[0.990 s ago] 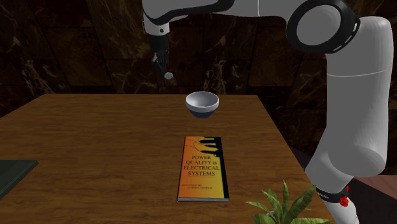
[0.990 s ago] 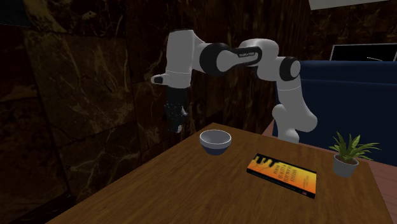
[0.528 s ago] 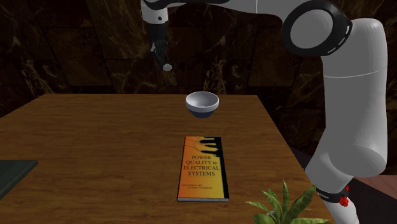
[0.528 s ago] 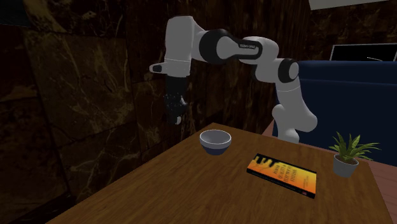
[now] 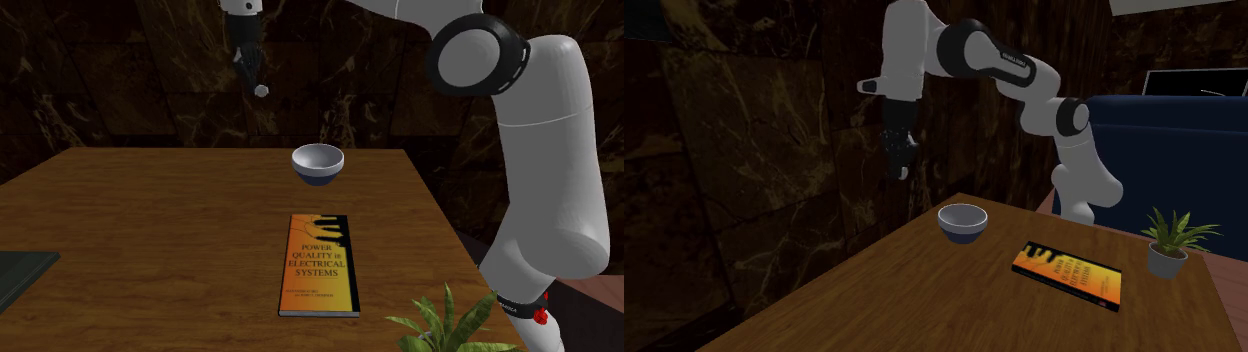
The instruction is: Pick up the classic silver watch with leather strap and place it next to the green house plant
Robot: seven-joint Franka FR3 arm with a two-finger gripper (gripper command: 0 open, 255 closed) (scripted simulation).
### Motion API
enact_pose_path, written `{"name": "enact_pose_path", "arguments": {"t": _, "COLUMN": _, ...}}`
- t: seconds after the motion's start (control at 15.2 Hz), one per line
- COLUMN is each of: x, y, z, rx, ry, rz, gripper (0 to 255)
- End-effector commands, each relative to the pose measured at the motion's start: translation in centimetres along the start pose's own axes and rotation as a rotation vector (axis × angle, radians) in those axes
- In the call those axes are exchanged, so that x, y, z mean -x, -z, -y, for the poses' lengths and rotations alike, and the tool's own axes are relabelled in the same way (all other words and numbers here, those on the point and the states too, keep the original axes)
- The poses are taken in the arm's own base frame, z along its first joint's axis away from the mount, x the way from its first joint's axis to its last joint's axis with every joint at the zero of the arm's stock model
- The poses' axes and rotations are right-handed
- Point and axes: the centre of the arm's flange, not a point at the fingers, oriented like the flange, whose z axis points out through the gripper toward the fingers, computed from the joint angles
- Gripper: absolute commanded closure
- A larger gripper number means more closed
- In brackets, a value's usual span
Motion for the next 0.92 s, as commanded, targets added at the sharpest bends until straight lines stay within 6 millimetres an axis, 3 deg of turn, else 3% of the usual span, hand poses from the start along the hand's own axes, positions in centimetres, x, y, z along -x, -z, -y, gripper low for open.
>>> {"name": "enact_pose_path", "arguments": {"t": 0.0, "x": -0.1, "y": 1.2, "z": 0.0, "rx": 0.000, "ry": 0.000, "rz": 0.001, "gripper": 255}}
{"name": "enact_pose_path", "arguments": {"t": 0.2, "x": -0.1, "y": 2.3, "z": -0.1, "rx": 0.000, "ry": 0.000, "rz": 0.001, "gripper": 255}}
{"name": "enact_pose_path", "arguments": {"t": 0.86, "x": 6.2, "y": 3.9, "z": 11.4, "rx": 0.000, "ry": 0.000, "rz": 0.001, "gripper": 255}}
